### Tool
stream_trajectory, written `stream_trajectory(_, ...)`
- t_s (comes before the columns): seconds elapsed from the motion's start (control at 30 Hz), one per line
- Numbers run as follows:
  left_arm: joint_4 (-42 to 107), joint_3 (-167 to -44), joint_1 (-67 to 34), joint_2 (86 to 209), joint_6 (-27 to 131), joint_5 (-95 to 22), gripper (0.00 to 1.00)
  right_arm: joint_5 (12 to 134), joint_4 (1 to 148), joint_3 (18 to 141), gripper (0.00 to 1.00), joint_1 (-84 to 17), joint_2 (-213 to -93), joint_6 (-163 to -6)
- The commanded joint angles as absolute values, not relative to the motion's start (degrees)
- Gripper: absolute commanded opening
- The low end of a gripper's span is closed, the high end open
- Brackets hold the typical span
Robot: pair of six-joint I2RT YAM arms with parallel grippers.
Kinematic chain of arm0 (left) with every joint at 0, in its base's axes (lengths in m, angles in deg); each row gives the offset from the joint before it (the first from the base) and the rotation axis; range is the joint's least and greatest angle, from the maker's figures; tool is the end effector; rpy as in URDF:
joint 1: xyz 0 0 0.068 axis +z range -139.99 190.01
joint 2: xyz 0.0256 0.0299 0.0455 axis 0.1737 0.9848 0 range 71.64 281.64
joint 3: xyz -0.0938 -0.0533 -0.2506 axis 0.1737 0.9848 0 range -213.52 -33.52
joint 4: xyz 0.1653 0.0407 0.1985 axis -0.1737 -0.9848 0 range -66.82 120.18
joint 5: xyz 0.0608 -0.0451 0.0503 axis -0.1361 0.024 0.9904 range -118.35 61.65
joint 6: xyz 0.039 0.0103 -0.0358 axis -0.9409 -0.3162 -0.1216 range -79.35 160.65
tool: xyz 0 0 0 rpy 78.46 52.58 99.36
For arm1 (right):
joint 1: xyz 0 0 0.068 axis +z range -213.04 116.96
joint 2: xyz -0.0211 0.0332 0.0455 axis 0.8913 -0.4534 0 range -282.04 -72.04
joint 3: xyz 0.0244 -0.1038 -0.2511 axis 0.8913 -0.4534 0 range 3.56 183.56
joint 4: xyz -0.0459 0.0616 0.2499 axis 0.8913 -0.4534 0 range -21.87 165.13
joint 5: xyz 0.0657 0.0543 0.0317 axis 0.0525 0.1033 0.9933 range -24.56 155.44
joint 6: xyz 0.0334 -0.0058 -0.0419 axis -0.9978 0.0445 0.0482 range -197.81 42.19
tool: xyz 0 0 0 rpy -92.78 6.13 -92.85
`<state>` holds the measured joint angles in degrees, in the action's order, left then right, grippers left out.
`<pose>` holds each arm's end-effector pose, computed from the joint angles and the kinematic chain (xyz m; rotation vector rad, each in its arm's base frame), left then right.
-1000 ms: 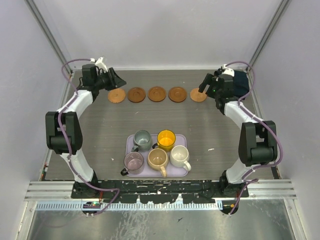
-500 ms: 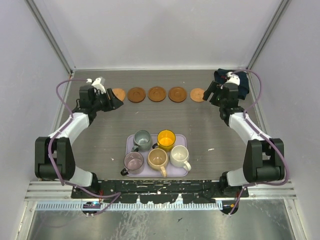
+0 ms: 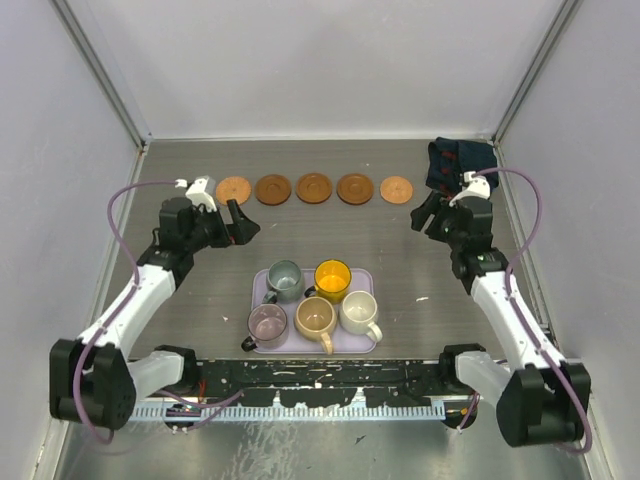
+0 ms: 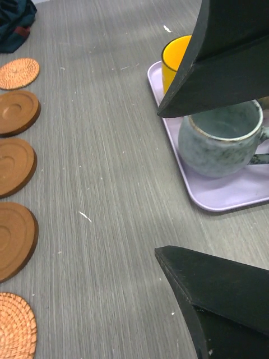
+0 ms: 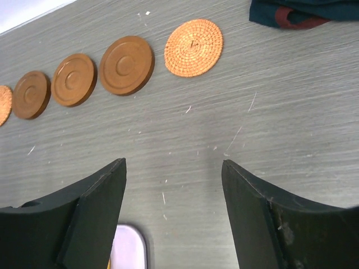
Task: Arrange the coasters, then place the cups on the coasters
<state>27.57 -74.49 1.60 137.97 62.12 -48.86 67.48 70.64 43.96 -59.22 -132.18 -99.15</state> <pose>0.2513 -0.0497 0.2542 -0.0119 2.0969 -0.6876 0.2388 0.0171 0.2713 0.2830 1.9876 0.3175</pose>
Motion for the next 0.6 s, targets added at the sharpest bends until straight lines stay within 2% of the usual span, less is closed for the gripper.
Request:
stream_trajectory(0.0, 25.6, -72.9, 0.2, 130.7, 61.0, -44.5, 0.98, 68.9, 63.4, 43.3, 0.73, -57.5, -124.5, -97.8)
stream_trajectory(0.13, 23.3, -71.3, -0.3, 126.1, 61.1, -43.3, 0.98, 69.1, 56.1, 44.1, 0.70, -54.0, -120.5, -96.9)
stream_trajectory(0.37, 21.2, -68.2, -2.8, 120.6, 61.1, -39.7, 0.98, 64.6, 44.9, 45.6, 0.66, -42.3, -116.9, -97.4)
stream_trajectory(0.57, 20.7, -67.8, -3.7, 121.0, 61.5, -39.3, 0.98, 68.5, 35.3, 47.8, 0.64, -36.5, -115.1, -99.5)
